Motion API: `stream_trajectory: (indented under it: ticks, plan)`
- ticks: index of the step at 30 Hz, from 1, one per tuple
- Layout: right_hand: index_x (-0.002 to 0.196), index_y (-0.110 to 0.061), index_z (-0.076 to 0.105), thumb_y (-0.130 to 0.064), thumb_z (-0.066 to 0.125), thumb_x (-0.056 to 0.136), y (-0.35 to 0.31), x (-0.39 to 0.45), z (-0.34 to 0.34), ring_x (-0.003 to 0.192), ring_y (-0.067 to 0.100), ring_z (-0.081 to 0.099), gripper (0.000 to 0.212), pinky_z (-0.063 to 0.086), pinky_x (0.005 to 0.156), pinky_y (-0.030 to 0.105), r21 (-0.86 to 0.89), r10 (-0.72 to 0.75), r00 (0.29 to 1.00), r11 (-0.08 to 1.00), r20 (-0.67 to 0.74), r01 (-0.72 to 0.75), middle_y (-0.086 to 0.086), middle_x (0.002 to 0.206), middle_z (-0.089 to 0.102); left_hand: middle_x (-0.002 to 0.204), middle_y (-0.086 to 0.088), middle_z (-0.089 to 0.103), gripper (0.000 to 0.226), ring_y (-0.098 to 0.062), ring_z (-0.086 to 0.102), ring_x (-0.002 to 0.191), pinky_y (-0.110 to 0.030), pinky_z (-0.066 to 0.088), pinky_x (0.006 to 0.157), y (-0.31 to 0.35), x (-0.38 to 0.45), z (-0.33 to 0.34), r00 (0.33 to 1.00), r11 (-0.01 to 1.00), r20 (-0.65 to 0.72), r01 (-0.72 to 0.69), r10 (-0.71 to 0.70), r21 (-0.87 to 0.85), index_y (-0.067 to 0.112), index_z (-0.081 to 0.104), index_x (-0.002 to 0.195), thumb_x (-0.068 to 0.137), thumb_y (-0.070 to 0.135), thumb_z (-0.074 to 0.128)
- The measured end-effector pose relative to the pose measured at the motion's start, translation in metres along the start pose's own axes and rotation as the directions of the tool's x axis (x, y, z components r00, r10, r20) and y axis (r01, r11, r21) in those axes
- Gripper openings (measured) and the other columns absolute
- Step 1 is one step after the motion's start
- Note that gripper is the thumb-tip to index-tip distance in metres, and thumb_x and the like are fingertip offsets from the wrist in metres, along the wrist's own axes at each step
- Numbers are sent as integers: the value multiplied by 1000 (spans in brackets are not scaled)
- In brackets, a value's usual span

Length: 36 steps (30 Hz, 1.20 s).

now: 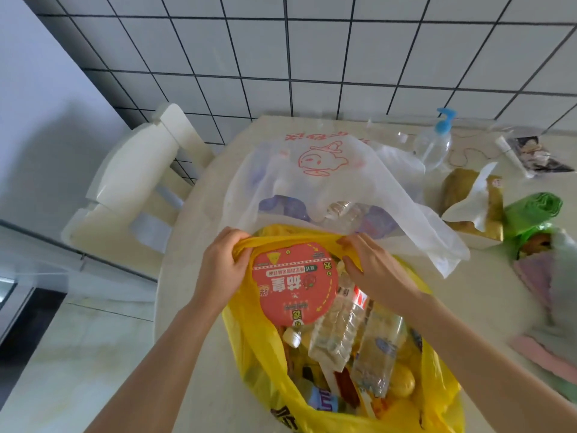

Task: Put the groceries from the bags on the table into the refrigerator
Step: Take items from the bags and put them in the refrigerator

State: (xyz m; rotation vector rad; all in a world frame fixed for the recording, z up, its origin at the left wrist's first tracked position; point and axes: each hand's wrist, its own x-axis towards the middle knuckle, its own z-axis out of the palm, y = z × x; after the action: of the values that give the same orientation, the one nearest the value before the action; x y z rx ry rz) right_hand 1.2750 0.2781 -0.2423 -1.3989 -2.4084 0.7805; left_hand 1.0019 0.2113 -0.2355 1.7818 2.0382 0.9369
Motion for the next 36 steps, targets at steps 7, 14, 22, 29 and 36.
stream_trajectory:
  ticks: [7, 14, 22, 29, 36]
  plan:
    - [112, -21, 62, -10, 54, 92, 15, 29, 18, 99, 27, 56, 24, 49, 78, 40, -187, 24, 999, 982, 41, -16, 2, 106, 60, 91, -2, 64, 9, -12, 58, 81, -10, 39, 70, -23, 19, 28, 991, 991, -23, 134, -135, -5, 10, 64, 95, 89, 3, 61]
    - [90, -22, 76, -7, 62, 83, 50, 59, 11, 88, 16, 59, 22, 50, 80, 36, -15, 61, 995, 998, 78, -60, -4, 92, 69, 86, 0, 66, 5, -14, 58, 79, -22, 45, 69, -38, 33, 47, 958, 956, 17, 286, -287, 68, 15, 68, 86, 89, 18, 66]
    - [87, -20, 77, -9, 66, 87, 76, 48, 6, 73, 2, 55, 16, 39, 72, 7, 163, 290, 955, 947, -56, -278, -5, 85, 68, 87, 6, 61, 18, -10, 54, 77, -18, 43, 69, -26, 13, 39, 947, 951, 95, 308, -307, 10, 15, 67, 92, 81, 25, 77]
    - [115, -17, 65, -18, 63, 90, 79, -30, 0, 111, 20, 54, 25, 41, 95, 31, 33, 213, 956, 977, -203, -211, 1, 120, 59, 98, -4, 66, 28, -26, 63, 89, -39, 53, 77, -25, -44, 29, 932, 924, 69, 363, -356, -120, 14, 62, 106, 85, 29, 72]
    - [134, -10, 49, 5, 64, 80, 84, -118, 27, 123, 36, 46, 58, 49, 96, 48, -235, 92, 971, 961, -220, -145, 13, 140, 42, 140, -4, 37, 92, -25, 39, 130, -47, 39, 107, 3, -116, 37, 902, 884, 53, 430, -428, -181, 23, 23, 148, 76, 38, 79]
